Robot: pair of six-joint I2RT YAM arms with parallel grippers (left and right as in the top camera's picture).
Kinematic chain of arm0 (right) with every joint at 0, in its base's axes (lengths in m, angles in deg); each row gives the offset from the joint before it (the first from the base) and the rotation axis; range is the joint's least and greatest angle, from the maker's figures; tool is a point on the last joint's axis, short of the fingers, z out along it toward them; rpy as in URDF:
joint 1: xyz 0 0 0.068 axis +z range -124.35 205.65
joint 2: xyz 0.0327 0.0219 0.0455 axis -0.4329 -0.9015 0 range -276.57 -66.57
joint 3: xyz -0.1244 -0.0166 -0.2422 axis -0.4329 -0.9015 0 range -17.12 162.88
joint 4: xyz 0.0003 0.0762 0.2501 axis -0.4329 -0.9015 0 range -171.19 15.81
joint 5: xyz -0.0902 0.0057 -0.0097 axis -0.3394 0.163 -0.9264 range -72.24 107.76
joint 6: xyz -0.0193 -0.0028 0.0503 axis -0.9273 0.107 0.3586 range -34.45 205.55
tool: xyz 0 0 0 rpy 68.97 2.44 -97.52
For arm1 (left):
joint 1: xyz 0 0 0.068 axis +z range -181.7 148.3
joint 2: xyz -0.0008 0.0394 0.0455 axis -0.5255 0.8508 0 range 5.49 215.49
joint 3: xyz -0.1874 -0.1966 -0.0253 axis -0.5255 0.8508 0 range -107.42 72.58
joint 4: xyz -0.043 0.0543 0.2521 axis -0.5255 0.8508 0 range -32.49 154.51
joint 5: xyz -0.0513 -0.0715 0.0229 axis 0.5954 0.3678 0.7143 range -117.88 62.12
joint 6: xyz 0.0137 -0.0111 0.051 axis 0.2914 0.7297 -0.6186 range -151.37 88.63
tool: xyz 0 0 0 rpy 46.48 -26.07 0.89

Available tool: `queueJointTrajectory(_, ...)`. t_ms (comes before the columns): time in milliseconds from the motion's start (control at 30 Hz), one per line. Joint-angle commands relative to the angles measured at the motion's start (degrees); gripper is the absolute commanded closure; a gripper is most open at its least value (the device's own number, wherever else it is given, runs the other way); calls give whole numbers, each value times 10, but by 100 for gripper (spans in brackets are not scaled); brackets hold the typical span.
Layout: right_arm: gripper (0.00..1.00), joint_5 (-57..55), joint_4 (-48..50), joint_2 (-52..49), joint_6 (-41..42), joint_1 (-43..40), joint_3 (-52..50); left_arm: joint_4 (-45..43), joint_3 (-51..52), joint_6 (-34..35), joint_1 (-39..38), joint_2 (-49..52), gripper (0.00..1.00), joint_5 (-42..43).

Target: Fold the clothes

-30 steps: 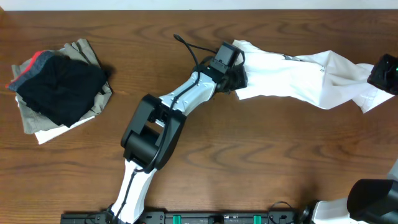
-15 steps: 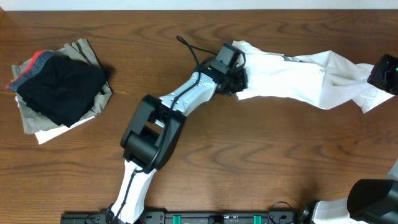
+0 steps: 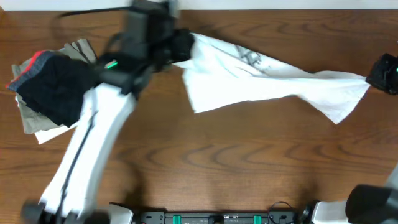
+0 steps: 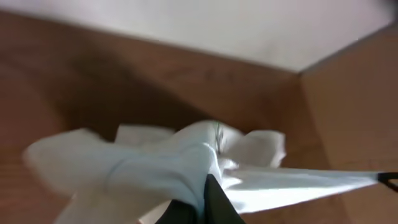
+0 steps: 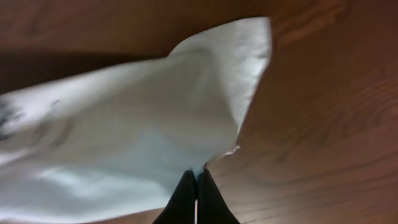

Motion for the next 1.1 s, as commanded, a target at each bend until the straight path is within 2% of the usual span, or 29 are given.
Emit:
queueJointTrajectory(0, 99, 22, -3, 82, -7, 3, 3, 26, -3, -43, 13, -68, 94, 2)
queueJointTrajectory(200, 99, 17, -1, 204, -7, 2, 3, 73, -3, -54, 25, -211, 94, -5)
queueJointTrajectory(367, 99, -24, 32, 289, 11, 2, 4, 86, -3, -54, 26, -317, 94, -104)
queueJointTrajectory(533, 99, -24, 72, 305, 22, 2, 4, 84, -3, -54, 26, -356, 94, -152)
queueJointTrajectory(700, 99, -24, 77, 241, 24, 2, 4, 86, -3, -54, 26, -304, 94, -151)
queueJointTrajectory(900, 99, -19, 91, 94, 23, 3, 4, 69, -3, -55, 30, -156, 94, -151)
queueJointTrajectory(1067, 99, 64, 173, -45, 8, 8, 4, -30, -3, -75, 50, 5, 94, -141)
